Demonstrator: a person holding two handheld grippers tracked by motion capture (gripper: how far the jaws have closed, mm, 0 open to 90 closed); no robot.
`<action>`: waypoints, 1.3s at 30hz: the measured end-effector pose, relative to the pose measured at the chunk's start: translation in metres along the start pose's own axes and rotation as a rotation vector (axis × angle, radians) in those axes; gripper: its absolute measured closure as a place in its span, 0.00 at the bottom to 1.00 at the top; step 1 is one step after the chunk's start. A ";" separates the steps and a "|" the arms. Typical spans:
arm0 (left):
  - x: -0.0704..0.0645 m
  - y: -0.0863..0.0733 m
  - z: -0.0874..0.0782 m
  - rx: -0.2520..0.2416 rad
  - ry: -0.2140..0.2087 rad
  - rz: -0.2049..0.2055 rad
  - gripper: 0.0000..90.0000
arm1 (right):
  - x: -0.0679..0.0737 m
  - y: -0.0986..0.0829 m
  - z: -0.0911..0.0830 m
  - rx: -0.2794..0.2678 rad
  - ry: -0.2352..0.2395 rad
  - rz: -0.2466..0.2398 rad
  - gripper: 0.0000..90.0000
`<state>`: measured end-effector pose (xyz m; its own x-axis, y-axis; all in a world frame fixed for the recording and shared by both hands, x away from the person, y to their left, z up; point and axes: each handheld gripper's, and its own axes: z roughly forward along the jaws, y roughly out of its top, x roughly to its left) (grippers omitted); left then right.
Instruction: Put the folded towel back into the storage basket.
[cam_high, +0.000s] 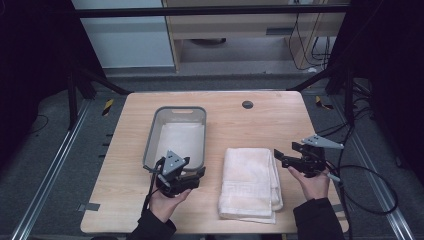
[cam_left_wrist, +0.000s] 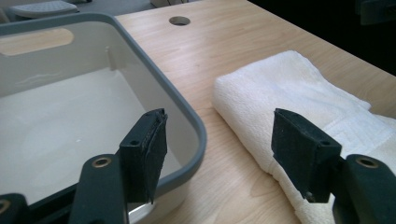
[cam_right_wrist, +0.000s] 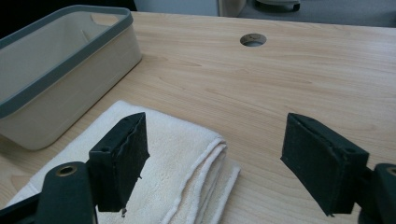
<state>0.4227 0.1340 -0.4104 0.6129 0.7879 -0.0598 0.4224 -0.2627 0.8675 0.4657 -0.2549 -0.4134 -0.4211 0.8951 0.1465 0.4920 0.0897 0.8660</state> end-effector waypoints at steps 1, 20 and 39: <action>-0.002 0.000 0.001 0.003 -0.005 0.004 0.39 | 0.000 0.000 0.000 0.001 0.000 -0.003 0.25; -0.029 -0.014 0.022 0.066 -0.060 0.044 0.39 | 0.006 -0.006 0.010 0.060 0.017 -0.044 0.25; -0.050 -0.028 0.047 0.140 -0.098 0.081 0.38 | 0.007 -0.021 0.032 0.136 0.020 -0.040 0.24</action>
<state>0.4111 0.0755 -0.4545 0.7077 0.7050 -0.0463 0.4540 -0.4036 0.7944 0.4765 -0.2371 -0.4459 -0.4568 0.8809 0.1238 0.5728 0.1848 0.7986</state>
